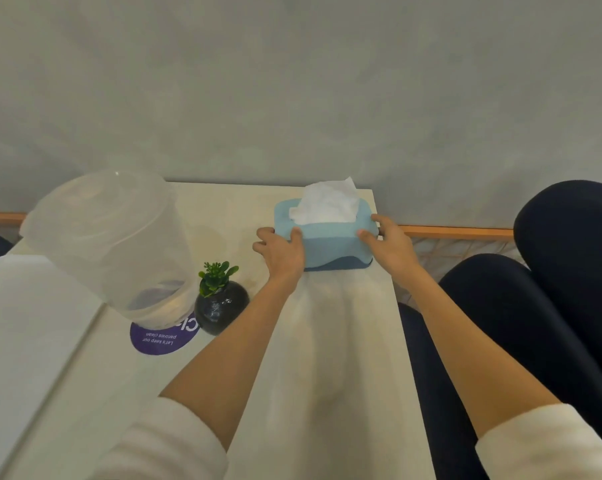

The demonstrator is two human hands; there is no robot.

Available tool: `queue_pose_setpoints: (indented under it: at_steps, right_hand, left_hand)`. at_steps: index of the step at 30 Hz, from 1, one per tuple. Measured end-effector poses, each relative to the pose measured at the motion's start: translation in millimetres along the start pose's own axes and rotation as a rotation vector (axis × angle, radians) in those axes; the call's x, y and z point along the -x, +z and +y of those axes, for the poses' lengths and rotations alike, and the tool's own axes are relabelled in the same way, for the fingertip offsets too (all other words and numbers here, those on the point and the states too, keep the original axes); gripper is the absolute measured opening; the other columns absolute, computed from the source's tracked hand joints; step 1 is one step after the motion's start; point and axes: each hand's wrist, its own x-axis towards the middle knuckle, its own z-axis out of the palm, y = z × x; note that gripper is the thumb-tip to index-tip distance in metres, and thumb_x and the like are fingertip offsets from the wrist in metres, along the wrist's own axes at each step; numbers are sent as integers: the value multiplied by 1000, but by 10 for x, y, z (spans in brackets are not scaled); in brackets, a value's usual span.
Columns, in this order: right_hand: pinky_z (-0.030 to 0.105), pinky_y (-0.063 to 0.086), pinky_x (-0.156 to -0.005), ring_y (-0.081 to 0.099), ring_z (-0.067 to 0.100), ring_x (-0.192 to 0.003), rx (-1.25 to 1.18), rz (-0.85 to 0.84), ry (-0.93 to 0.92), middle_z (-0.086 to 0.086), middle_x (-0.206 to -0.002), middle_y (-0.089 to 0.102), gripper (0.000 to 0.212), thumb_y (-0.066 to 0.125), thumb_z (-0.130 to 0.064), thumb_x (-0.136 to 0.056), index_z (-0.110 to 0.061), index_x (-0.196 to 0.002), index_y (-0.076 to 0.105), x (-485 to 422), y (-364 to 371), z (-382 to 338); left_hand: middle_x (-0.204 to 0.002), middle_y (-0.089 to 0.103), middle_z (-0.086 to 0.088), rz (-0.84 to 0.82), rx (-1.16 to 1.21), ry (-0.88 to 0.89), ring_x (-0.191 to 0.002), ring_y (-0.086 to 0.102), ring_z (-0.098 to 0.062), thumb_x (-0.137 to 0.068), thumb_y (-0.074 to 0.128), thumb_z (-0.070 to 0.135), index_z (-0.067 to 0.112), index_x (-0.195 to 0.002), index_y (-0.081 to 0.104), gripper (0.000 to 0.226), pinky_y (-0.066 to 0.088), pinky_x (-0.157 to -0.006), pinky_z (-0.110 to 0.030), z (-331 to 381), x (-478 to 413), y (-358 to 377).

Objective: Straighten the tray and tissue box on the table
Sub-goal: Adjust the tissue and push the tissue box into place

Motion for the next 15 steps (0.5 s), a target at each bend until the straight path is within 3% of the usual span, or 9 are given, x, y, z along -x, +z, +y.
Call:
queue_pose_setpoints:
  at_steps: [10, 15]
  right_hand:
    - [28, 43, -81, 52, 24, -107, -19, 13, -13, 17, -133, 53, 51, 59, -30, -91, -9, -135, 45, -288, -16, 49]
    - [28, 44, -81, 51, 30, -117, -22, 9, -13, 16, -135, 51, 51, 57, -31, -92, -8, -136, 43, -453, 1, 48]
  left_hand:
    - [-129, 44, -18, -19, -10, 40, -95, 44, -23, -95, 52, 31, 3, -125, 39, 43, 42, -79, -33, 158, -416, 153]
    - [-130, 44, -19, -17, -12, 41, -95, 44, -24, -96, 50, 33, 4, -125, 39, 43, 42, -77, -33, 189, -569, 252]
